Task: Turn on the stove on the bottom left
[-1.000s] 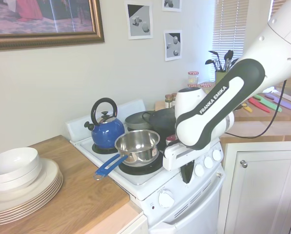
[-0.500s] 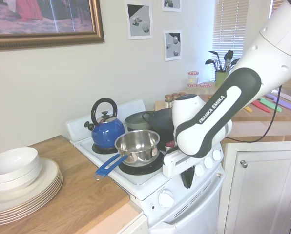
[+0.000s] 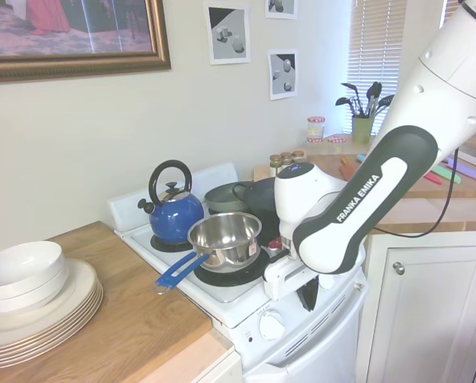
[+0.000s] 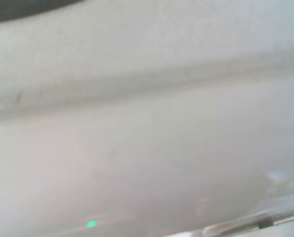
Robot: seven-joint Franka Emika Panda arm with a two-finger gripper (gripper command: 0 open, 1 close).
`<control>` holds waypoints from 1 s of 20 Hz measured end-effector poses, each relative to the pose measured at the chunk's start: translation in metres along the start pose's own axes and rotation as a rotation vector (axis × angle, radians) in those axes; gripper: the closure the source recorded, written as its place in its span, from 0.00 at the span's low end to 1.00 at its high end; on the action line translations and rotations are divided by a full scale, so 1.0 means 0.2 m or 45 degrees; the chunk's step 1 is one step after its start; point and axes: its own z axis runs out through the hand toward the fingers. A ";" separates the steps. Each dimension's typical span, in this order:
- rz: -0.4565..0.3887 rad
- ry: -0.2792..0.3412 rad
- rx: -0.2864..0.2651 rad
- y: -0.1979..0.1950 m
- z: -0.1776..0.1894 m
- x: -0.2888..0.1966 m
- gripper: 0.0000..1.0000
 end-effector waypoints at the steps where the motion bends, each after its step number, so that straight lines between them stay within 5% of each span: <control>1: -0.002 0.000 0.001 0.00 0.00 0.00 1.00; 12: -0.016 0.008 0.048 -0.12 -0.07 -0.20 1.00; 20: 0.074 -0.004 0.136 0.05 -0.18 -0.25 1.00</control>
